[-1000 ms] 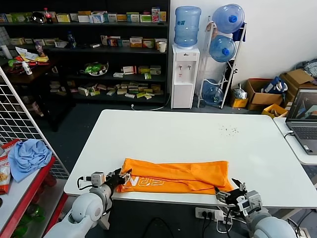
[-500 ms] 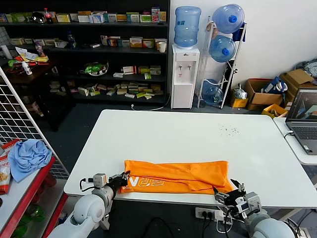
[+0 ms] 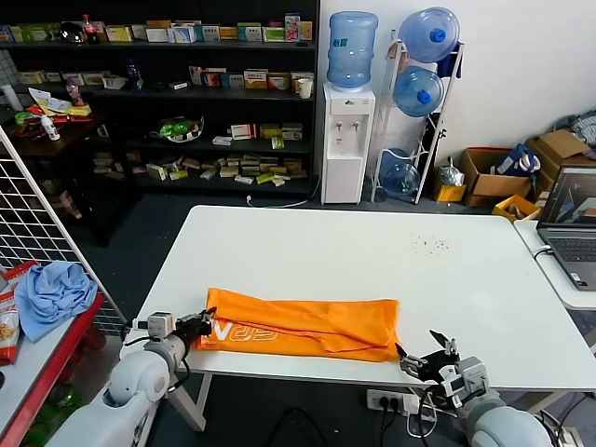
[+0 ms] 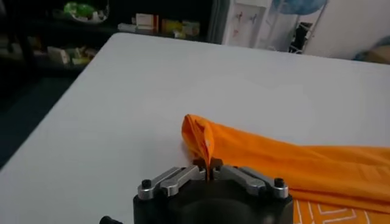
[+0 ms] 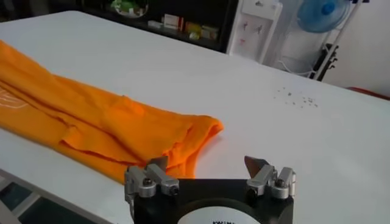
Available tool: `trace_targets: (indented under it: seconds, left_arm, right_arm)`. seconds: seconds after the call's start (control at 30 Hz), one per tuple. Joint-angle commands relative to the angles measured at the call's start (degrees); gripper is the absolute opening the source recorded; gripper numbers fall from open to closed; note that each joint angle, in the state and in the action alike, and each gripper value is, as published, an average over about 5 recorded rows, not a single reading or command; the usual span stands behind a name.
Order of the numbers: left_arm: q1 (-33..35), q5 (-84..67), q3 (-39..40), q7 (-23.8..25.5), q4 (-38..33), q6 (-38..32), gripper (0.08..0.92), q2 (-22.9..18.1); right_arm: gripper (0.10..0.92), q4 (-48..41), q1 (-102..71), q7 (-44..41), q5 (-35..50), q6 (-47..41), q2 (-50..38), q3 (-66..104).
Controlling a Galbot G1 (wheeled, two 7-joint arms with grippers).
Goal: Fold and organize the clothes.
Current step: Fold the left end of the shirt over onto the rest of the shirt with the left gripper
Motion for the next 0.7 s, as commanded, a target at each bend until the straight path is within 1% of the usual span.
trace_targets:
  seconds: [0.03,0.2,0.27,0.33,0.5,0.6,0.7]
  left_arm:
    - [-3.37,2.32,-3.60,-0.50,4.84,-1.98,0.113,11.30]
    - [-4.02,4.93,-4.51,-0.77,7.56,-4.36,0.113,14.14]
    - [-3.36,4.94,-4.85,-1.21,6.37,-4.62,0.113,14.38]
    - [-2.22,4.51,-4.78,-1.96,3.27,-4.43,0.113,13.94]
    - [0.72,2.79,-2.21,-4.70,-8.07,-3.04,0.113,10.04]
    - [2.63,2.22,0.60,-5.95,-12.53,-3.00,0.113,7.23]
    - [3.27,1.52,3.62,-7.57,-15.02,-2.63,0.113,3.99]
  right_arm:
    - [0.823,-0.54,1.66,0.10,-0.91,0.73,0.71,-0.69]
    - [0.823,-1.15,2.24,0.51,-1.50,2.65,1.59,-0.82]
    - [0.823,-1.50,2.41,0.81,-1.47,3.32,1.96,-0.84]
    - [0.823,-1.93,2.58,1.14,-1.51,3.82,2.28,-0.92]
    - [0.823,-2.73,2.74,1.66,-2.15,4.58,2.72,-1.11]
    - [0.823,-3.03,2.57,1.60,-2.66,5.08,3.07,-1.01]
    - [0.823,-3.57,2.45,1.53,-3.41,5.66,3.59,-0.97]
